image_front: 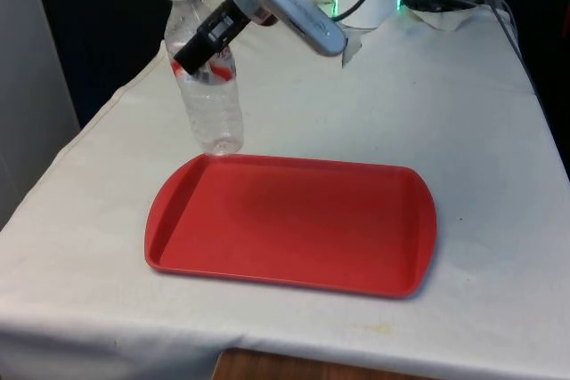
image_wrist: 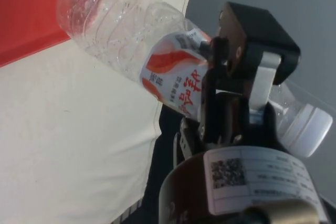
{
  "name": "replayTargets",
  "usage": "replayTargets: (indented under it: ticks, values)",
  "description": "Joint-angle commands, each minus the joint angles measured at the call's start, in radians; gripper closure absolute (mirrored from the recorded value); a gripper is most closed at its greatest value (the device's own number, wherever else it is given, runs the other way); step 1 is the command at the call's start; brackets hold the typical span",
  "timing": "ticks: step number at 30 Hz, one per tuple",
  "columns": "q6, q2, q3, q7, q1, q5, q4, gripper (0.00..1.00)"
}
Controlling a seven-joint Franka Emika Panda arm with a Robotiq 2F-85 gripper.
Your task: Place the bottle upright on the tray.
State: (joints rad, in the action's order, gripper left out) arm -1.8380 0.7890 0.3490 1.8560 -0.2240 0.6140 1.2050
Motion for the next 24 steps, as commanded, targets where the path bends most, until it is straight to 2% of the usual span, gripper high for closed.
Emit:
replayTargets:
  ticks: [1,4,5,6,12,13,14,17,24]
  values:
    - [0.002,0.006,0.002,0.014,-0.004,0.003,-0.005,1.00]
    - [0.007,0.011,-0.005,0.036,-0.006,0.018,-0.006,1.00]
    - [0.005,0.005,-0.007,0.025,-0.002,0.017,0.000,1.00]
    - [0.011,0.015,-0.011,0.051,-0.008,0.028,-0.006,1.00]
    - [0.024,0.028,-0.034,0.104,-0.011,0.062,-0.007,1.00]
    - [0.020,0.021,-0.036,0.094,-0.007,0.063,0.000,1.00]
    - [0.026,0.030,-0.037,0.111,-0.011,0.066,-0.007,1.00]
    - [0.030,0.035,-0.050,0.135,-0.011,0.077,-0.007,1.00]
    - [0.030,0.042,-0.059,0.157,-0.012,0.082,-0.009,1.00]
